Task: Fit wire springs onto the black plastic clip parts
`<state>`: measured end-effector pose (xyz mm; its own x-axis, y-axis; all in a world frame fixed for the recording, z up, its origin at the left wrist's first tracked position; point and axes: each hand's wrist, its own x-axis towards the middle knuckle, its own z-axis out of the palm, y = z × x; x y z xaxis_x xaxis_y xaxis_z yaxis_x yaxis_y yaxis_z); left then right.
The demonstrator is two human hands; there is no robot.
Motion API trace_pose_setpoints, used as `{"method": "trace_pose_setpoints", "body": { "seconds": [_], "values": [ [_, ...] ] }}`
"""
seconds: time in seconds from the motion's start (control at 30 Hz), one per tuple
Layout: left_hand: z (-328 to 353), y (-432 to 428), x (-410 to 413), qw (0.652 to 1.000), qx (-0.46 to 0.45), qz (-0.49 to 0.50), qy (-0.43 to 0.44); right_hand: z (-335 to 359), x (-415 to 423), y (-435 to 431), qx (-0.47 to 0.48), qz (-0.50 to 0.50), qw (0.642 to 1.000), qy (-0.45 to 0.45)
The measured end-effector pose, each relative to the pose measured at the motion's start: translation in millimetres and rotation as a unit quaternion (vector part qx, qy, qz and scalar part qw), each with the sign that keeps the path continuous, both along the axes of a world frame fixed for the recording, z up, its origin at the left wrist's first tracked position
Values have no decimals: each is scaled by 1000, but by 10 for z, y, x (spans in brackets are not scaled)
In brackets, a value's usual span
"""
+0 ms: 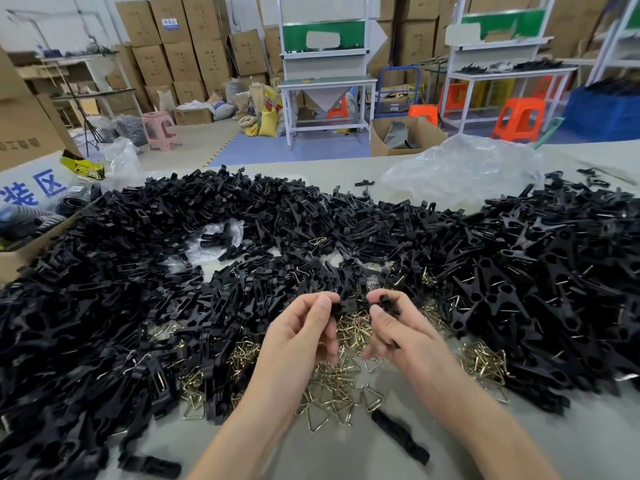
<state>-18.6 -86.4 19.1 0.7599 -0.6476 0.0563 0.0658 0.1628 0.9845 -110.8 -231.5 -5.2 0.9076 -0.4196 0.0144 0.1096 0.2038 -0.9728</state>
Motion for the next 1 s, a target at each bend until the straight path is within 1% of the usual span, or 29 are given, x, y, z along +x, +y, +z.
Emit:
{"method": "trace_pose_setpoints", "body": {
  "seconds": [0.03, 0.13, 0.17, 0.3, 0.4, 0.47, 0.57, 0.6, 0.67, 0.77, 0.93, 1.0],
  "values": [
    [-11, 0, -3, 1000, 16, 4, -22, 5, 11, 4, 8, -4, 1000, -4],
    [-22, 24, -25, 996, 51, 5, -79, 12, 45, 8, 73, -2, 997, -19],
    [-17, 34, -33, 993, 63, -1, -97, 10, 45, 8, 79, 0, 997, -19],
    [2, 44, -72, 981, 102, -28, -162, 6, 12, 25, 13, 16, 1000, -11],
    [-6, 45, -74, 978, 104, 9, -181, 52, -11, 41, -33, 23, 999, 3],
    [-13, 47, -70, 972, 114, 23, -202, 90, -23, 65, -27, 33, 999, -5],
    [-27, 39, -76, 950, 154, 30, -269, 121, -37, 105, -7, 54, 998, -7],
    [-28, 34, -81, 949, 156, 28, -272, 121, -31, 112, -2, 54, 999, -5],
    [-8, 25, -77, 959, 146, 27, -241, 115, -16, 110, 15, 36, 999, -1],
    [35, 26, -47, 980, 99, 30, -169, 116, 0, 99, 22, 2, 1000, -3],
    [8, -17, -68, 994, 51, 39, -83, 137, -11, 110, -4, -16, 1000, -4],
    [1, -26, -75, 996, 38, 42, -65, 149, -18, 112, -7, -18, 1000, -10]
  ]
}}
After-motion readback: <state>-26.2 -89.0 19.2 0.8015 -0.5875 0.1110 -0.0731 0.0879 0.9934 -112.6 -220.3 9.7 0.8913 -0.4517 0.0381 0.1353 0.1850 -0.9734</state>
